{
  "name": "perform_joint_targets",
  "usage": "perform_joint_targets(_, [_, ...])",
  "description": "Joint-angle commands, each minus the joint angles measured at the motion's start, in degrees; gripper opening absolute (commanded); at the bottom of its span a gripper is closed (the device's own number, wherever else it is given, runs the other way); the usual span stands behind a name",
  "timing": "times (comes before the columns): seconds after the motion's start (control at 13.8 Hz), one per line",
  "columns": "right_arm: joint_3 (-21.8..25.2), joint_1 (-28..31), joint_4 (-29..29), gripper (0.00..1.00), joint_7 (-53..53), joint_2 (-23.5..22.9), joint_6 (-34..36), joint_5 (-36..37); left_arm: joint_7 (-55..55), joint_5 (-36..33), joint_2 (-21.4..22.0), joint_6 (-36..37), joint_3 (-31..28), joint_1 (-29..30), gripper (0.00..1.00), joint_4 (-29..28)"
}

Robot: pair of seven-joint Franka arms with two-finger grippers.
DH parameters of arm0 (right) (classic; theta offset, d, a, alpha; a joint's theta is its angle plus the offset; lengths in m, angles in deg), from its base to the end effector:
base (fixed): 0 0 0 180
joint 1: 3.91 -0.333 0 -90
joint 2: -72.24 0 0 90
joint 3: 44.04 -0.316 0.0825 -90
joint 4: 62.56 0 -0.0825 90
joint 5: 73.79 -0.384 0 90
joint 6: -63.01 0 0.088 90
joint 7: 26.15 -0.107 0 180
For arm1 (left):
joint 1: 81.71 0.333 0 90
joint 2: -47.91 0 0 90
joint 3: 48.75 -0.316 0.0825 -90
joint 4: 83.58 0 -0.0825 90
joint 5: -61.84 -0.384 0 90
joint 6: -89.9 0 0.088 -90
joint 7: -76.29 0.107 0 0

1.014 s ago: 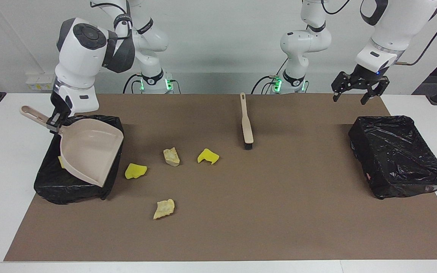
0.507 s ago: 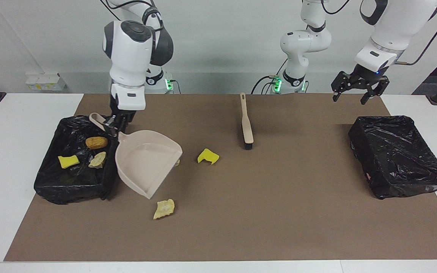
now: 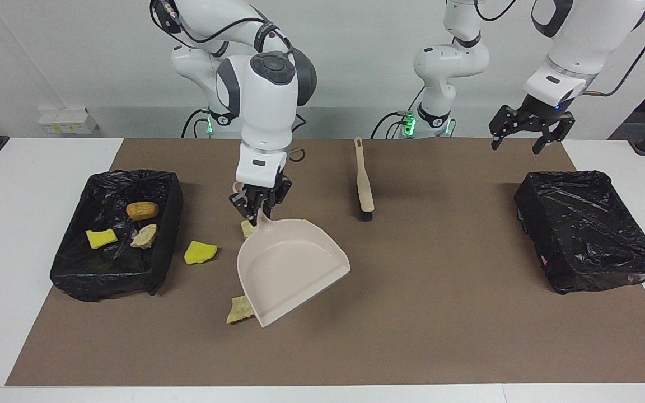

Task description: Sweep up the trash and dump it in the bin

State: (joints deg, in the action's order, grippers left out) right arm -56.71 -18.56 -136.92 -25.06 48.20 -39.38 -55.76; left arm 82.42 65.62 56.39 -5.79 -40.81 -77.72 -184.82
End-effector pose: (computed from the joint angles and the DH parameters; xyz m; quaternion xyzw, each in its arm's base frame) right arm 0.6382 0.2663 0.5202 0.9586 0.2597 0.0631 0.0986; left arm 0.5143 -0.0470 0.6186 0.9958 -0.0849 0.0253 0.0222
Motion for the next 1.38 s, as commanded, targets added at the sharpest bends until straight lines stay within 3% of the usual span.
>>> perform_joint_targets(0.0, [-0.1,-3.3,8.4,0.0,-13.0,-7.1,1.5,-1.4,0.7,-0.8,-0.3,0.9,0.2,0.5,1.0,1.0])
perform_joint_targets(0.22, [-0.7,-4.9,14.0,0.0,-22.2,-12.2,0.4,-2.8,0.8,-0.8,-0.3,0.9,0.1,0.5,1.0,1.0])
perform_joint_targets(0.58, [-2.6,-6.8,14.2,0.0,-36.0,-14.5,-1.2,-3.0,0.9,-0.7,-0.3,0.9,-0.3,0.4,1.0,0.8])
perform_joint_targets(0.72, [-3.0,-8.7,17.5,0.0,-40.8,-18.4,-1.8,-3.0,0.9,-0.7,-0.3,0.9,-0.3,0.5,1.0,0.8])
perform_joint_targets(0.87, [-3.2,-9.6,20.4,0.0,-41.3,-21.9,-3.1,-3.1,0.8,-0.7,-0.3,0.9,-0.3,0.4,1.0,0.8])
perform_joint_targets(1.3, [-6.1,-13.0,20.4,0.0,-42.1,-26.6,-6.0,-4.4,0.9,-0.6,-0.3,0.5,-0.3,0.4,1.0,0.7])
